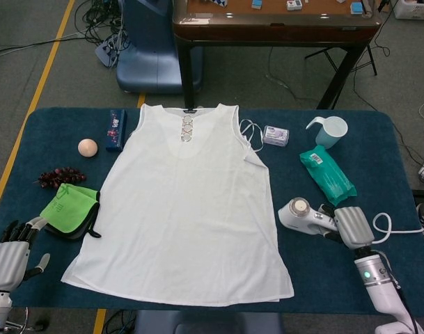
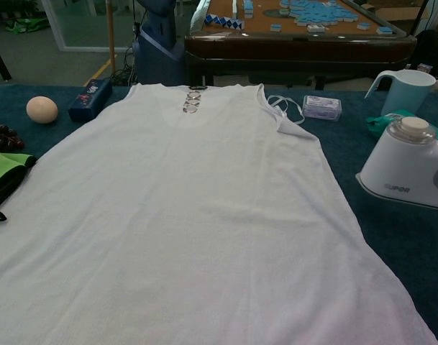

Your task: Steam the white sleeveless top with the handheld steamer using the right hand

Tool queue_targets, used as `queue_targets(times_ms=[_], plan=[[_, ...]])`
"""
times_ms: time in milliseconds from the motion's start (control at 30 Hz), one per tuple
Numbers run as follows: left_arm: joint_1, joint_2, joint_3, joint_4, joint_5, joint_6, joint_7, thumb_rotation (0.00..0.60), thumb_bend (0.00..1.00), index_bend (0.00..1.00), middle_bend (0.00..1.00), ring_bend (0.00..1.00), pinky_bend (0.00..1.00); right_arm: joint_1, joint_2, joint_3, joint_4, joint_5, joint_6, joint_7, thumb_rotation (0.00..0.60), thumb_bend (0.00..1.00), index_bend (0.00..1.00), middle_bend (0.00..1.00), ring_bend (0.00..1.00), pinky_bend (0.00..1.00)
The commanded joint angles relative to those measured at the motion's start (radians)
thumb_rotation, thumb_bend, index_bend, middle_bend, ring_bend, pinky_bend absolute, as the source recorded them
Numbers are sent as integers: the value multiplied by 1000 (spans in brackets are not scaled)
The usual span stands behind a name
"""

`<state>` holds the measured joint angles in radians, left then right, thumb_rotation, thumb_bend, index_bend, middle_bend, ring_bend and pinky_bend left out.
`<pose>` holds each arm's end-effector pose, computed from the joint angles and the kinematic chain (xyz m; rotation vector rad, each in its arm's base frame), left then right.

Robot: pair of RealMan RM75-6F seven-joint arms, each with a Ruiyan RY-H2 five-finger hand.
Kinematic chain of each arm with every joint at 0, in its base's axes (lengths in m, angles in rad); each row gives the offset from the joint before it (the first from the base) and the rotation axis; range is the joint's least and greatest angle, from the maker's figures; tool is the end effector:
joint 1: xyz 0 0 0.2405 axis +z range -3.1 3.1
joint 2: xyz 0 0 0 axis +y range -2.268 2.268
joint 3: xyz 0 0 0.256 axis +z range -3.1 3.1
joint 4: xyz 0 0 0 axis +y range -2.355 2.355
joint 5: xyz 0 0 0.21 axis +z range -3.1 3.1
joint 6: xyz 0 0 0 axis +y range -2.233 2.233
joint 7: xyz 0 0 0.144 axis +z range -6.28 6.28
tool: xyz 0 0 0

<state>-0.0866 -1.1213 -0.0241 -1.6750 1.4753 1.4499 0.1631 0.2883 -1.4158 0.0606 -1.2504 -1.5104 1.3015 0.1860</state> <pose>-0.3049 0.1748 0.1455 -1.4414 -0.8827 -0.7855 -0.3140 -0.2521 0.0718 1.5369 -1.0068 1.0169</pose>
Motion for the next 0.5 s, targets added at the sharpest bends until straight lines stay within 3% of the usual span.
queue_targets(times_ms=[33, 267, 500], plan=[[-6, 5, -2, -6, 5, -5, 0, 600, 293, 143, 141, 151, 53, 7, -20, -6, 41, -30, 17, 50, 600, 568, 847, 937, 863, 793], [-46, 27, 0, -25, 38, -52, -12, 600, 293, 148, 141, 152, 53, 25, -1, -18, 18, -61, 9, 116, 600, 569, 869, 942, 871, 804], [-133, 71, 15, -53, 121, -158, -72, 600, 293, 165, 141, 152, 54, 76, 67, -19, -90, -100, -29, 107, 600, 568, 871, 944, 878, 809]])
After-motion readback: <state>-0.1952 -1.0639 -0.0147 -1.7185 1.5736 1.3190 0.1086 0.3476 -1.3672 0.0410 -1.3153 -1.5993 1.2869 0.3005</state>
